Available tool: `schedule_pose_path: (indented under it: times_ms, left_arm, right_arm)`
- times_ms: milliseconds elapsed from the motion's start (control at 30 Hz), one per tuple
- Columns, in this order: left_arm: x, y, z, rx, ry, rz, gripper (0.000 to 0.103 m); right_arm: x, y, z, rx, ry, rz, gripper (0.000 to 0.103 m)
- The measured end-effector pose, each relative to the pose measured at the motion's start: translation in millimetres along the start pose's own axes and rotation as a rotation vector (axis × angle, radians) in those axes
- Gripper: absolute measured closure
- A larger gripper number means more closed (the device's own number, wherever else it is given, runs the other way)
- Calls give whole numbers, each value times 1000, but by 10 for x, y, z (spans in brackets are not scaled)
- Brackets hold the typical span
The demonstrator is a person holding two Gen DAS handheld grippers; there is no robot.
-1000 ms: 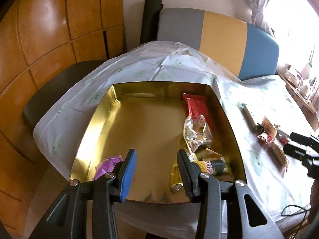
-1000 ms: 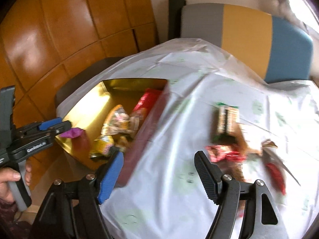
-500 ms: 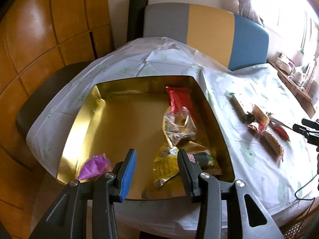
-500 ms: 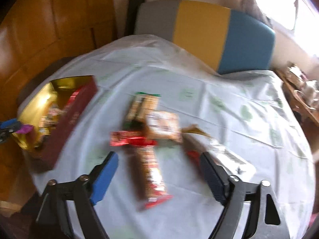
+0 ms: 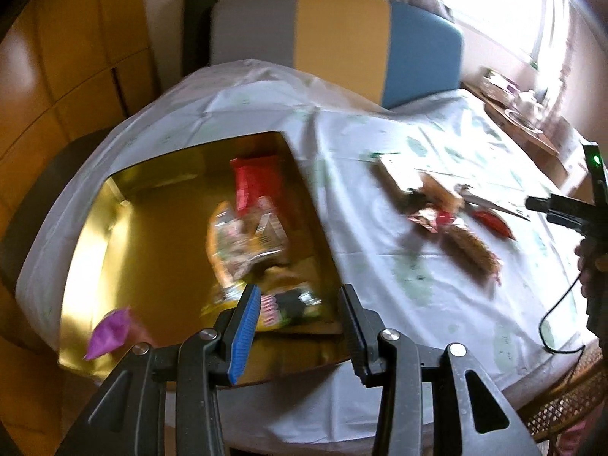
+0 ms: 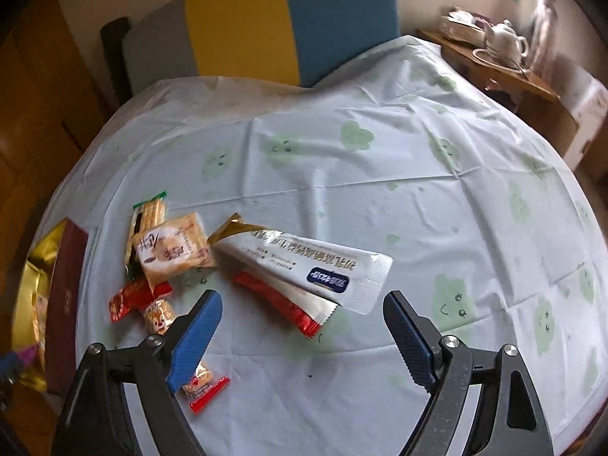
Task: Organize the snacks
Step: 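Move both tools away from the tray toward the snack pile, then grasp the small red candy wrapper with the left tool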
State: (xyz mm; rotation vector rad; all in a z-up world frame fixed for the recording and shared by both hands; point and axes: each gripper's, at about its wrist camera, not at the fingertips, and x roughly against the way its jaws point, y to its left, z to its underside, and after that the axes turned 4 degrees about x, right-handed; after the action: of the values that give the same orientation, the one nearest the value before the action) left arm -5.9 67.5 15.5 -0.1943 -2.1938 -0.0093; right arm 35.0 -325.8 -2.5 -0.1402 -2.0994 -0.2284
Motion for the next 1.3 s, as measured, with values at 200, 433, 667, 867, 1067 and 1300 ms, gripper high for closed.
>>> schedule_pose_path:
  times_ms: [200,433,667,867,1067,1300]
  left_arm:
    - [-72,-433,-190,-115,9,73,60]
    - [-408,-867,-455,-236,64,167,61]
    - [-947,-1251,-657,-314,157,202,62]
    - [-1312,-1436,-730,-372,224,224,62]
    - [-1588,-1635,-721,-425,260,214,67]
    - [-1541,-1480,-632,-327,231,215,81]
  right_arm:
    - [11,69,5,20,-16,-10,14]
    - [78,77,-17,15,-37,-29,12]
    - [126,99,-28,19,-51,-51,11]
    - [141,120,-48,22,-53,-74,11]
    - [157,153,-53,29,-53,-90,10]
    - [192,107,-76,14,-82,-70,10]
